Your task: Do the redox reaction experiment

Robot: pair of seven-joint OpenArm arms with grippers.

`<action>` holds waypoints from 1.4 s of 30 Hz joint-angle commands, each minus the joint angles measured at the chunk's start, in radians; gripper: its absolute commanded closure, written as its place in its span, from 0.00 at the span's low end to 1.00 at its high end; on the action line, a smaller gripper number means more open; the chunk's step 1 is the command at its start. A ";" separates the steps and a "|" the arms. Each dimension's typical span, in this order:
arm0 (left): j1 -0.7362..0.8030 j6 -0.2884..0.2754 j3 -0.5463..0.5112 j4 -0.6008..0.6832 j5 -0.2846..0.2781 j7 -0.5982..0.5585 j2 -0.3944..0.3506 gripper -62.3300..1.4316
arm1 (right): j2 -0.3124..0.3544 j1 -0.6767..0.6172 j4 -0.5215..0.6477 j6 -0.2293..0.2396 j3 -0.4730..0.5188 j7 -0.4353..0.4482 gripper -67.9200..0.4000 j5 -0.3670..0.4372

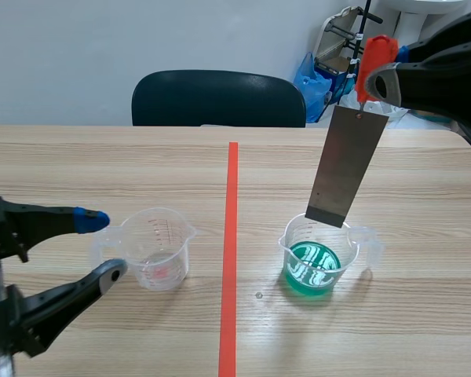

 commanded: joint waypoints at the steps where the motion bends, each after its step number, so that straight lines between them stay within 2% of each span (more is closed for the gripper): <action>1: -0.045 -0.012 0.024 -0.010 -0.035 0.011 0.015 0.49 | 0.016 0.016 0.002 -0.004 0.017 0.017 0.98 0.014; 6: -0.192 -0.019 0.146 -0.075 -0.095 0.130 0.074 0.70 | 0.016 0.016 0.002 -0.004 0.017 0.017 0.98 0.014; 8: -0.238 -0.019 0.185 -0.105 -0.099 0.162 0.100 0.81 | 0.016 0.016 0.002 -0.004 0.017 0.017 0.98 0.014; 10: -0.278 -0.020 0.220 -0.137 -0.099 0.180 0.127 0.87 | 0.016 0.016 0.002 -0.004 0.017 0.017 0.98 0.014; 18: -0.388 -0.019 0.304 -0.238 -0.108 0.210 0.241 0.89 | 0.016 0.016 0.002 -0.004 0.017 0.017 0.98 0.014; 21: -0.412 -0.019 0.314 -0.273 -0.111 0.210 0.284 0.94 | 0.016 0.016 0.002 -0.004 0.017 0.017 0.98 0.014; 30: -0.444 -0.023 0.315 -0.328 -0.110 0.281 0.400 0.94 | 0.016 0.016 0.002 -0.004 0.017 0.017 0.98 0.014; 35: -0.459 -0.038 0.316 -0.329 -0.110 0.304 0.441 0.94 | 0.016 0.016 0.002 -0.004 0.017 0.017 0.98 0.014; 42: -0.474 -0.038 0.316 -0.329 -0.110 0.315 0.455 0.94 | 0.016 0.016 0.002 -0.004 0.017 0.017 0.98 0.014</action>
